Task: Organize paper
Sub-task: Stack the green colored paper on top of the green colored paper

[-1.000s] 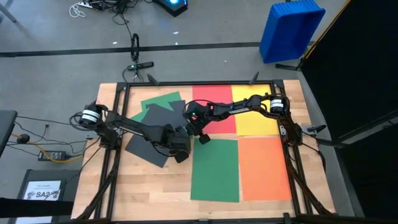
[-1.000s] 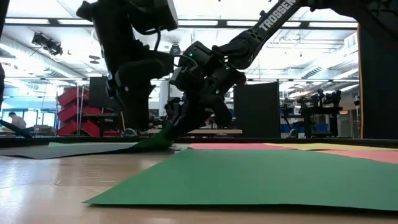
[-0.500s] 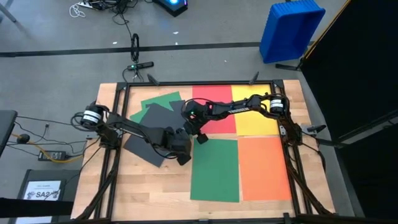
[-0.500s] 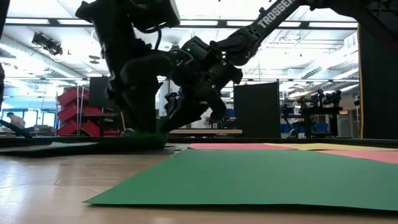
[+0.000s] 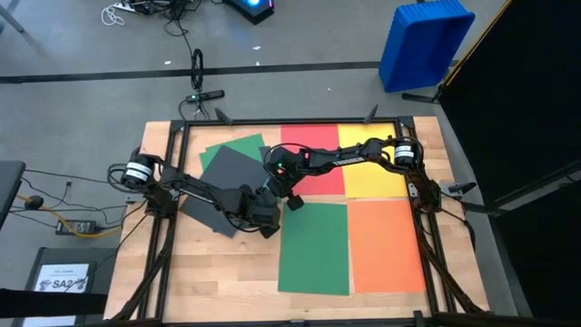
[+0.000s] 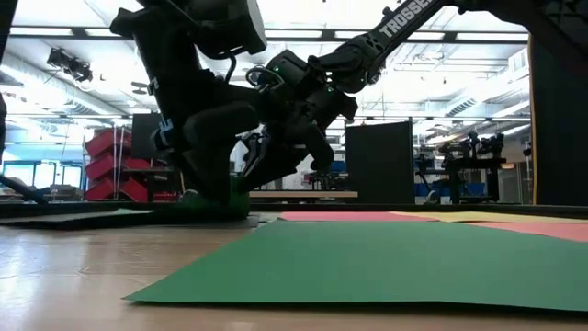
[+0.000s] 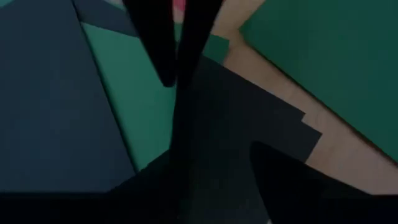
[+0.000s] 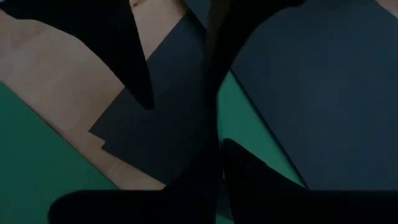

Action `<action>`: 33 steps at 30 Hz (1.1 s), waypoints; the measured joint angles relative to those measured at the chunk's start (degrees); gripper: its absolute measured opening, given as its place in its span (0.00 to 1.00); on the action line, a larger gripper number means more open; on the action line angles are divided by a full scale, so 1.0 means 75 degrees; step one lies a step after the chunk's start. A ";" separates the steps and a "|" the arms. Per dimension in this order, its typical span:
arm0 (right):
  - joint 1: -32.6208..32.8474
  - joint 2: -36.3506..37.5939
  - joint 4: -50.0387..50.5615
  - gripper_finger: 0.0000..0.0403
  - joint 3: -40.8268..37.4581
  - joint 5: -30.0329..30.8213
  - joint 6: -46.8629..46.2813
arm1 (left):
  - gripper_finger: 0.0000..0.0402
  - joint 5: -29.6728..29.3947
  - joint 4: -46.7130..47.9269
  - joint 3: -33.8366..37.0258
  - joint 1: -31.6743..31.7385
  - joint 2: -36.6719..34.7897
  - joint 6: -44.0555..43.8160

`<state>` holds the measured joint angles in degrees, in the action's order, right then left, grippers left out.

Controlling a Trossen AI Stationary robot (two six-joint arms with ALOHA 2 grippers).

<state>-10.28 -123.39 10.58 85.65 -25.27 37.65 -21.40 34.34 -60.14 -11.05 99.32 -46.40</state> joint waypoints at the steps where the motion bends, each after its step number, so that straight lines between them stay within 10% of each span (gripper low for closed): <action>1: 0.0000 0.0000 0.0001 0.00 0.0000 0.0004 0.0002 | 0.35 -0.0003 -0.0016 0.0000 0.0000 0.0021 0.0083; 10: 0.0043 0.0003 0.0006 0.00 0.0009 0.0001 -0.0048 | 0.02 0.0037 0.0042 0.0001 0.0010 0.0251 0.0177; 33: 0.0338 0.0653 0.3007 0.00 0.2203 0.0806 0.0032 | 0.00 -0.0905 0.4596 -0.2837 -0.0327 0.0171 0.0266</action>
<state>-7.75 -118.49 33.13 102.17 -19.22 37.89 -28.19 68.81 -81.42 -13.50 100.60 -44.40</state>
